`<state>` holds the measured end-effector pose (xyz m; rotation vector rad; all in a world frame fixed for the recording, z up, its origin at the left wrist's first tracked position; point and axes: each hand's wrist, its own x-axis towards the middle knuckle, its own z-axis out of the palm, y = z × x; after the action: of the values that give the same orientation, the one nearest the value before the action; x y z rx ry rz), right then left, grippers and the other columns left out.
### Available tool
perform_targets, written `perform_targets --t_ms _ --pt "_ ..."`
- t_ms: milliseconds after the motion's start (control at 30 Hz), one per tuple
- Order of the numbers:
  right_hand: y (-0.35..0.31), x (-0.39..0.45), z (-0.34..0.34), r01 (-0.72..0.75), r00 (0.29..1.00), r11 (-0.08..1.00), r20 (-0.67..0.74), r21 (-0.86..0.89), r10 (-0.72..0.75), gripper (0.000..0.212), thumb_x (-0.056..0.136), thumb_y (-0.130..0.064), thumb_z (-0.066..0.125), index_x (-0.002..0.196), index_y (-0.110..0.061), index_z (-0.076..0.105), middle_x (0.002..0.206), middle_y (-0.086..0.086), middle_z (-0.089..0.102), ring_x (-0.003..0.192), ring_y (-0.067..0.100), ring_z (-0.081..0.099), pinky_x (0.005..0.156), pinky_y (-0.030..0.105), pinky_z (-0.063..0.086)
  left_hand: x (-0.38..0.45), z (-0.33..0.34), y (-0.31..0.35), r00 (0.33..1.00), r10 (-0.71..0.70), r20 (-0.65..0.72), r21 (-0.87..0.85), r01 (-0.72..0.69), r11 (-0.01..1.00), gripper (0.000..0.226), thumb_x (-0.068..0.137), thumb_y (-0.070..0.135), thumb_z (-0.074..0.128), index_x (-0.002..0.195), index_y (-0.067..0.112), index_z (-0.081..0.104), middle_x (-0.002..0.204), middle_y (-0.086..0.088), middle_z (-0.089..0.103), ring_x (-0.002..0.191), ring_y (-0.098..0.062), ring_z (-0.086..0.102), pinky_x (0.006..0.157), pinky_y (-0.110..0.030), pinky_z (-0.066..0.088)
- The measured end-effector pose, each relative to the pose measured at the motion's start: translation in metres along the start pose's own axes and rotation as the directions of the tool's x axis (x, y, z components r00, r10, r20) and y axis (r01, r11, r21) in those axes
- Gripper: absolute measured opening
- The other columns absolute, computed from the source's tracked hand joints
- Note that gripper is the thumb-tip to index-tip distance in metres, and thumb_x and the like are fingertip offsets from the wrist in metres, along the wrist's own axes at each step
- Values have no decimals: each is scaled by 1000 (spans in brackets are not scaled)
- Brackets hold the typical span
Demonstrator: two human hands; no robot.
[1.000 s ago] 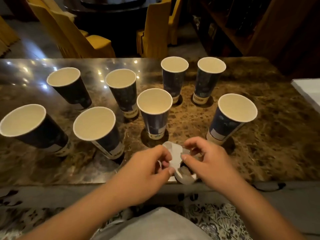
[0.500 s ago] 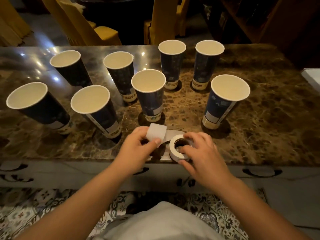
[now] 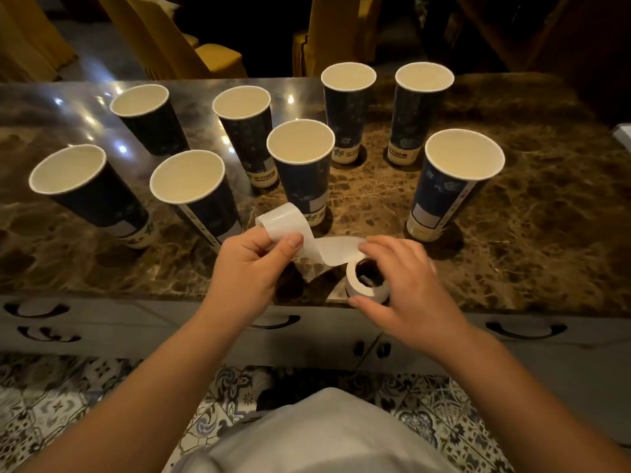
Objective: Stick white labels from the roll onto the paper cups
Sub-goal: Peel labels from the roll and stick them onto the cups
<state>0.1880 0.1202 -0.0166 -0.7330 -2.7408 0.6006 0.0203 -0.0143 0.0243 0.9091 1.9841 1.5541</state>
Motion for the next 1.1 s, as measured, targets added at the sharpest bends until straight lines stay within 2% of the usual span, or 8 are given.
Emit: perform_targets --t_ms 133,267,400,500,600,833,967,1100 --pt "-24 22 6 75 996 997 -39 18 -74 59 83 -49 65 135 -27 47 137 -8 50 129 16 39 105 44 31 6 0 3 999 33 10 2 -33 999 25 80 40 56 92 24 71 82 13 72 81 0 68 63 -13 52" --pt "-25 36 11 74 996 967 -71 244 -59 17 90 -34 60 101 -25 69 103 -13 66 104 12 54 93 47 40 9 0 -1 989 -146 0 -109 145 983 34 86 43 55 93 17 74 73 3 72 65 -7 65 55 -21 49" --pt "-17 39 9 -56 998 860 56 508 32 13 94 -27 57 92 -27 70 79 -12 64 77 11 60 76 45 53 8 1 -5 946 -307 107 -357 325 876 29 97 29 49 107 13 70 91 -8 75 77 -16 65 64 -26 47" --pt "-13 42 7 -105 994 804 81 586 71 13 94 -22 57 92 -25 69 82 -7 67 77 12 62 71 38 54 6 2 -7 945 -301 126 -352 326 877 24 96 20 51 105 9 70 100 -13 72 89 -22 67 78 -37 50" --pt "-12 44 9 -116 992 796 113 595 60 15 94 -20 58 102 -26 69 96 -10 69 89 8 64 78 32 55 4 2 -10 960 -253 122 -197 273 942 14 91 15 59 93 17 73 104 -6 71 104 -28 65 89 -46 53" --pt "-9 44 9 -8 993 902 112 431 -45 22 92 -31 55 109 -33 68 94 -13 68 89 6 60 81 40 52 7 5 -6 920 -355 167 -303 391 869 18 95 21 53 93 14 70 89 2 73 78 -10 66 66 -27 47" --pt "-18 38 11 -65 988 917 -104 395 115 24 88 -26 65 111 -24 62 100 -13 59 92 2 55 76 21 50 6 7 -8 888 -417 193 -394 460 796 15 91 19 60 84 17 73 88 -7 67 77 -14 59 63 -25 45" --pt "-38 23 2 -31 961 880 -229 475 158 8 83 -26 66 88 -20 64 77 -10 61 71 8 59 59 18 49 0 11 -10 882 -415 224 -377 471 797 11 88 16 63 87 15 74 76 -6 65 68 -11 58 60 -26 44"
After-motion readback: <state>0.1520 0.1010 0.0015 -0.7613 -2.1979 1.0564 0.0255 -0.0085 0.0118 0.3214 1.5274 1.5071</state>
